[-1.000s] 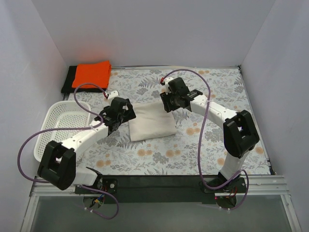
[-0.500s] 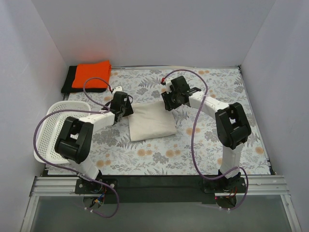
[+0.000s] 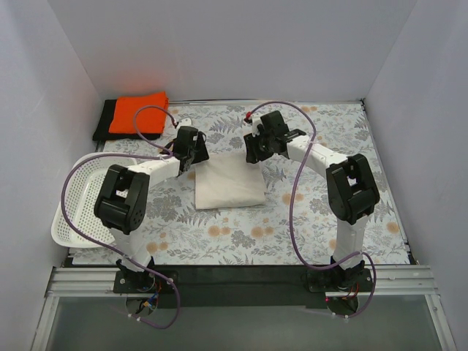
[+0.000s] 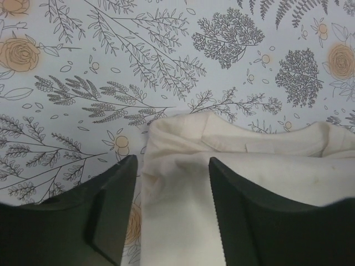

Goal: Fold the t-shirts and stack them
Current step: Fold the tshirt

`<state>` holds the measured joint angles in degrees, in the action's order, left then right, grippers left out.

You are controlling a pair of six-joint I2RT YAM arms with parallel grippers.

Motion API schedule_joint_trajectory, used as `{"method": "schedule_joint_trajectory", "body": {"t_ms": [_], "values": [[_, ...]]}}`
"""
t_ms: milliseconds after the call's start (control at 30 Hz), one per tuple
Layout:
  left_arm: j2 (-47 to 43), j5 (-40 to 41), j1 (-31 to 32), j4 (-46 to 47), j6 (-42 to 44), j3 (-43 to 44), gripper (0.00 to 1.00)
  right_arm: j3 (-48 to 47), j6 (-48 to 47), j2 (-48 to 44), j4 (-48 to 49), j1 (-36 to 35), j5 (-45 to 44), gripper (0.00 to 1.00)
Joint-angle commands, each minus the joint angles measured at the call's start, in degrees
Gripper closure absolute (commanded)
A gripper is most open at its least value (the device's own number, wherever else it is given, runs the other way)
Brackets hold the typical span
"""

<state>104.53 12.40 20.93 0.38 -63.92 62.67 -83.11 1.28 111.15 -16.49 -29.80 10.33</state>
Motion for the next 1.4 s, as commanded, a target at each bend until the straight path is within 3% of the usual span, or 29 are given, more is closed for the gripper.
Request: {"method": "schedule_joint_trajectory", "body": {"t_ms": [0, 33, 133, 267, 467, 833, 933, 1100, 1200, 1367], "values": [[-5.82, 1.83, -0.27, -4.32, -0.94, 2.19, 0.46, -3.72, 4.08, -1.38, 3.3, 0.45, 8.11, 0.59], [-7.4, 2.44, -0.27, -5.03, -1.73, 1.41, 0.41, -3.9, 4.78, -1.29, 3.83, 0.53, 9.96, 0.59], [-12.32, 1.58, -0.27, -6.62, -3.14, -0.61, 0.41, -4.78, 7.85, 0.29, 6.82, 0.71, 17.25, 0.59], [-12.78, -7.45, -0.27, -4.7, -0.69, -2.29, 0.61, -4.61, 11.63, 3.36, 12.34, 1.94, 23.76, 0.6], [-3.47, -15.03, -1.41, 1.54, -0.15, -0.2, 0.73, -3.99, 17.0, 9.68, 19.29, 6.76, 29.13, 0.62], [12.27, -19.6, -4.84, 2.78, -2.35, 7.11, 0.76, -1.88, 21.05, 18.75, 26.86, 16.17, 30.1, 0.67], [11.93, -20.14, -4.93, 1.64, -2.35, 7.98, 0.75, -1.88, 21.05, 17.44, 26.69, 16.62, 31.42, 0.67], [5.78, -19.79, -4.93, -1.16, -3.05, 8.95, 0.6, 1.8, 24.2, 8.92, 26.77, 16.53, 32.56, 0.66], [0.26, -20.05, -4.93, -4.41, -4.8, 9.57, 0.52, 5.49, 25.26, 1.81, 26.77, 14.34, 34.75, 0.66], [-6.43, -20.23, -4.49, -8.99, -8.23, 7.48, 0.49, 11.56, 27.37, -4.27, 26.95, 8.2, 38.36, 0.65]]}}
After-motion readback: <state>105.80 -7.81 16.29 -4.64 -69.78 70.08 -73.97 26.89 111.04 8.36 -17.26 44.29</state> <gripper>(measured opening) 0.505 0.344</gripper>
